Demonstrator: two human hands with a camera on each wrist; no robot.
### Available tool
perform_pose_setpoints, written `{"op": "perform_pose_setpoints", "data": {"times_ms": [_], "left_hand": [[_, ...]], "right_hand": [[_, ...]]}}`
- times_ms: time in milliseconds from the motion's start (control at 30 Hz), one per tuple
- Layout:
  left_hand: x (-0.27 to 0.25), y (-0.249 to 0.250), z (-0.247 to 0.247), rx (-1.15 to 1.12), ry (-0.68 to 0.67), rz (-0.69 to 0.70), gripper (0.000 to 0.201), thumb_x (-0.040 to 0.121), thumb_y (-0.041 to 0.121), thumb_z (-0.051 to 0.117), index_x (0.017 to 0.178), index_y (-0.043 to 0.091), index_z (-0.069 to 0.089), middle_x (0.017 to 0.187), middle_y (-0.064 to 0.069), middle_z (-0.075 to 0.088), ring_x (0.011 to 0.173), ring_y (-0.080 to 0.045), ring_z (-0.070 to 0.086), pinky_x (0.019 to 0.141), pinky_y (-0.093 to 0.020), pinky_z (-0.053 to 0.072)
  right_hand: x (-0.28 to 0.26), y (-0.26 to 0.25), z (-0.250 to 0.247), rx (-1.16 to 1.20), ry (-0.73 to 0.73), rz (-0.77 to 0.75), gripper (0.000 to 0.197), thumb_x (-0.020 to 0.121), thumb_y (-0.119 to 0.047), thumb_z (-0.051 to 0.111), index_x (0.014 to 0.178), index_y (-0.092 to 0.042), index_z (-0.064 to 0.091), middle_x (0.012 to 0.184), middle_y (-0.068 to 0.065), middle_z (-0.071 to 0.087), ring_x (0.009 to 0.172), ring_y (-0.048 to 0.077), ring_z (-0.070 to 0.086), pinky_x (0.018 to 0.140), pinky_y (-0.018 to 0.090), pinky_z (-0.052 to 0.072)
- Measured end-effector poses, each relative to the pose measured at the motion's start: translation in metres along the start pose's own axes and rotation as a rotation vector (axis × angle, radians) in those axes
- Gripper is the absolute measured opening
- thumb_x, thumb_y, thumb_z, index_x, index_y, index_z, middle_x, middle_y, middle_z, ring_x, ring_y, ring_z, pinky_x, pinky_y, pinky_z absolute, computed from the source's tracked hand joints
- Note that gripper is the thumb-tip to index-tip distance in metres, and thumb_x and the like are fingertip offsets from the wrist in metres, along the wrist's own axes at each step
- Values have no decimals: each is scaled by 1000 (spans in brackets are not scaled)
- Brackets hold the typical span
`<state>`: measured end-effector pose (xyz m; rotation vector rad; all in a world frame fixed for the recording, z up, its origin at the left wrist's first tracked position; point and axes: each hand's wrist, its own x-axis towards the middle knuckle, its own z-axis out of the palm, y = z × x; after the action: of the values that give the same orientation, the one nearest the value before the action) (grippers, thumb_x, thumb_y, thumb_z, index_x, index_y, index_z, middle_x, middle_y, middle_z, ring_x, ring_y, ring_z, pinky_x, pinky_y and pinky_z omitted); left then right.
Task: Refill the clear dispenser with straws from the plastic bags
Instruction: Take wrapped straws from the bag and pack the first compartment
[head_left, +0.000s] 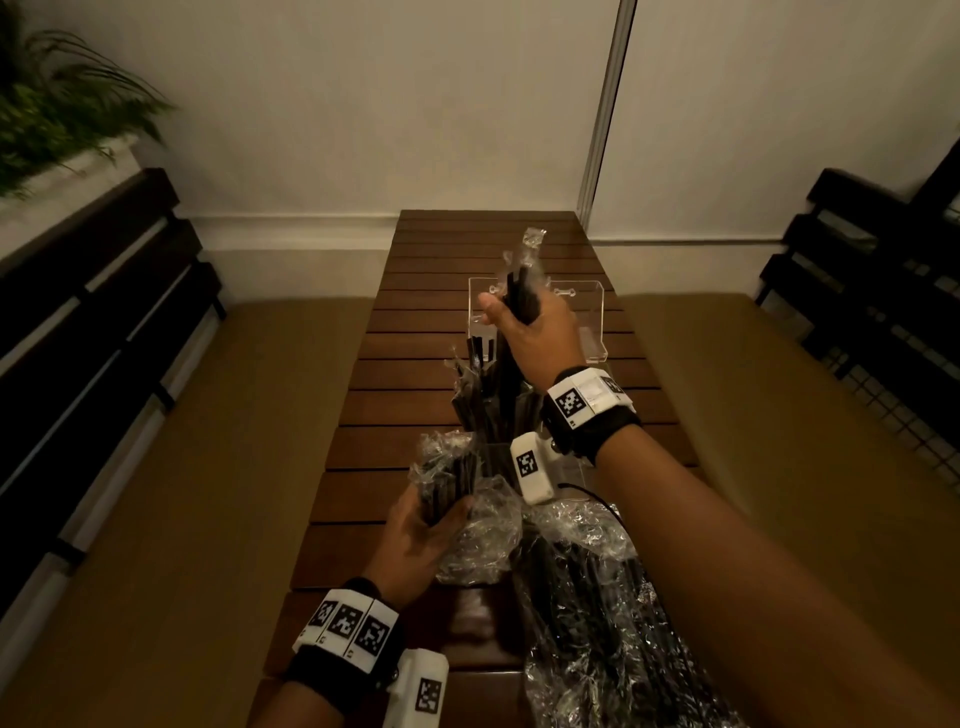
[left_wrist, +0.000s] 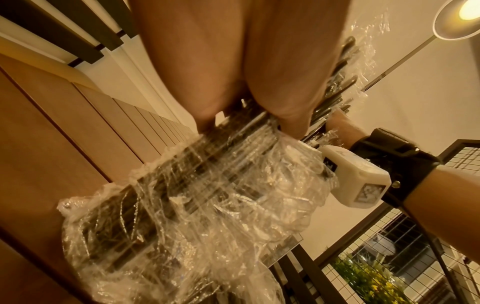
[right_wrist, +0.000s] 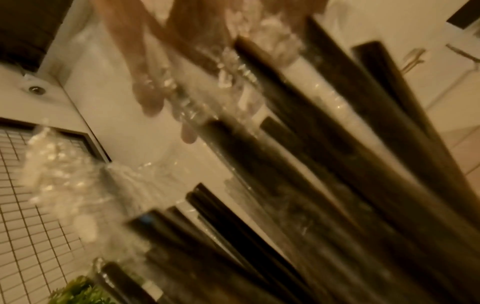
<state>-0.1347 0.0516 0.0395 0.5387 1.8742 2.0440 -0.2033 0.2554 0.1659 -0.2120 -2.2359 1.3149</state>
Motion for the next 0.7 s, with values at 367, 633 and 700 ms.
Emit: {"op": "perform_pose_setpoints", "data": {"times_ms": [367, 633, 700], "left_hand": [[0, -1, 0, 37, -13, 12, 37, 86, 25, 64, 121, 12, 61, 113, 0, 73, 106, -14, 69, 84, -26, 55], [-1, -3, -1, 78, 1, 4, 34, 84, 30, 66, 115, 16, 63, 107, -1, 73, 99, -17, 70, 85, -34, 57], [0, -5, -2, 88, 7, 0, 36, 84, 30, 67, 117, 16, 62, 109, 0, 73, 102, -15, 70, 87, -36, 57]], "right_hand": [[-8, -5, -13, -232, -154, 6, 56, 77, -52, 75, 124, -29, 56, 121, -4, 65, 108, 5, 57, 98, 33, 50], [-4, -26, -21, -178, -36, -252, 83, 84, -52, 69, 151, -27, 28, 155, 0, 33, 139, 16, 38, 104, 28, 38], [-6, -22, -15, -320, -140, -291, 60, 96, -48, 53, 149, -25, 35, 154, 1, 38, 140, 17, 38, 110, 38, 38]]}}
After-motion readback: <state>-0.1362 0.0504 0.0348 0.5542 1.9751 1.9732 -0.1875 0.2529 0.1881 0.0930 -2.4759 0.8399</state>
